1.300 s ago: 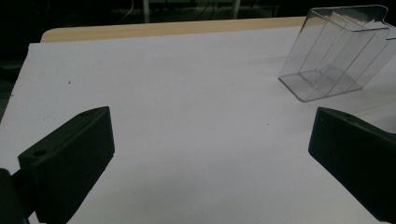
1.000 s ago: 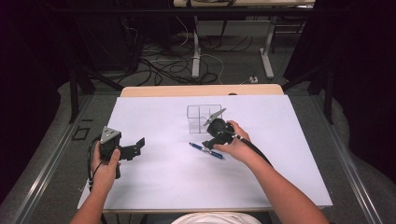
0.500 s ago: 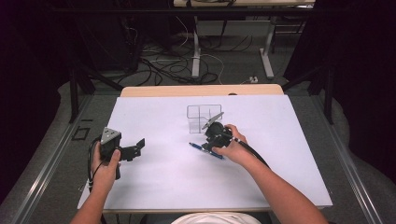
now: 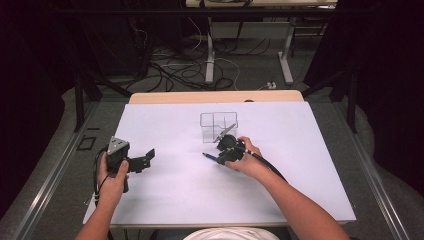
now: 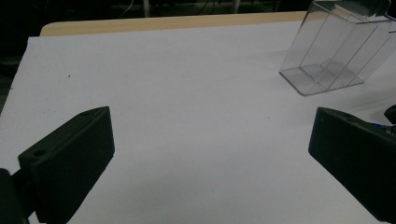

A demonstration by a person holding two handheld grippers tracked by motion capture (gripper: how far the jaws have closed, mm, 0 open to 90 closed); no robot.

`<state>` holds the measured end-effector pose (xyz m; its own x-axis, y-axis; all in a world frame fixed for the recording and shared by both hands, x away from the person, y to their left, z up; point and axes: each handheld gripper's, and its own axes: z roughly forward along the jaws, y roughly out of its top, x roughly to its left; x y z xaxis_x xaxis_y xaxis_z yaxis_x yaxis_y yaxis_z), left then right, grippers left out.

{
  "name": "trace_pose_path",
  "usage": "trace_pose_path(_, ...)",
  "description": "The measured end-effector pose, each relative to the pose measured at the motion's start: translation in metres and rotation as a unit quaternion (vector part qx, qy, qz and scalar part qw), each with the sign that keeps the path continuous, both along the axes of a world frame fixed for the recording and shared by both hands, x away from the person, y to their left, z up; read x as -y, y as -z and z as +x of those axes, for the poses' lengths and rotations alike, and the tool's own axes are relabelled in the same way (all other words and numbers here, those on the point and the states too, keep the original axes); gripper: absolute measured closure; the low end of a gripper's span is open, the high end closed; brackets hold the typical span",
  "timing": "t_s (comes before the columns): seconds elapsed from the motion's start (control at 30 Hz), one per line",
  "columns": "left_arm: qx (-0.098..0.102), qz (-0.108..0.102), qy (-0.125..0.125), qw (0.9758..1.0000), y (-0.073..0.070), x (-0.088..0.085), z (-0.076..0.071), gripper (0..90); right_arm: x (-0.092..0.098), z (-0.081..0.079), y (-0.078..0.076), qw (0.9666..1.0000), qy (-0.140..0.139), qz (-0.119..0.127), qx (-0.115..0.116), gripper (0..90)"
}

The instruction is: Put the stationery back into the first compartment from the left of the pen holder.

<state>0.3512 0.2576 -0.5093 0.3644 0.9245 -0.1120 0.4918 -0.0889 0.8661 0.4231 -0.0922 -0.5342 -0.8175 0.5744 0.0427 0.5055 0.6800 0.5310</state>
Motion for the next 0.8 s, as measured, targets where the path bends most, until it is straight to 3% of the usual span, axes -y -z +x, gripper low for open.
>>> trace_pose_path(0.4,0.0,-0.001,0.001,1.0,0.0001,-0.0002,0.0,0.6,0.0001,-0.0001,0.0063,0.9999,-0.002,-0.013,-0.004,78.4)
trace_pose_path(0.43,0.0,-0.001,0.0,1.0,0.0001,-0.0002,0.0001,0.6,-0.0009,-0.0023,0.0058,0.9998,0.009,-0.01,-0.015,78.7)
trace_pose_path(0.57,0.001,-0.001,-0.001,1.0,0.0003,0.0,0.0002,0.6,-0.0006,-0.0009,0.0063,0.9998,-0.007,-0.017,-0.001,79.6)
trace_pose_path(0.8,-0.001,-0.002,0.0,1.0,0.0001,-0.0001,0.0001,0.6,-0.0019,-0.0024,0.0069,0.9999,-0.005,-0.011,0.0,79.7)
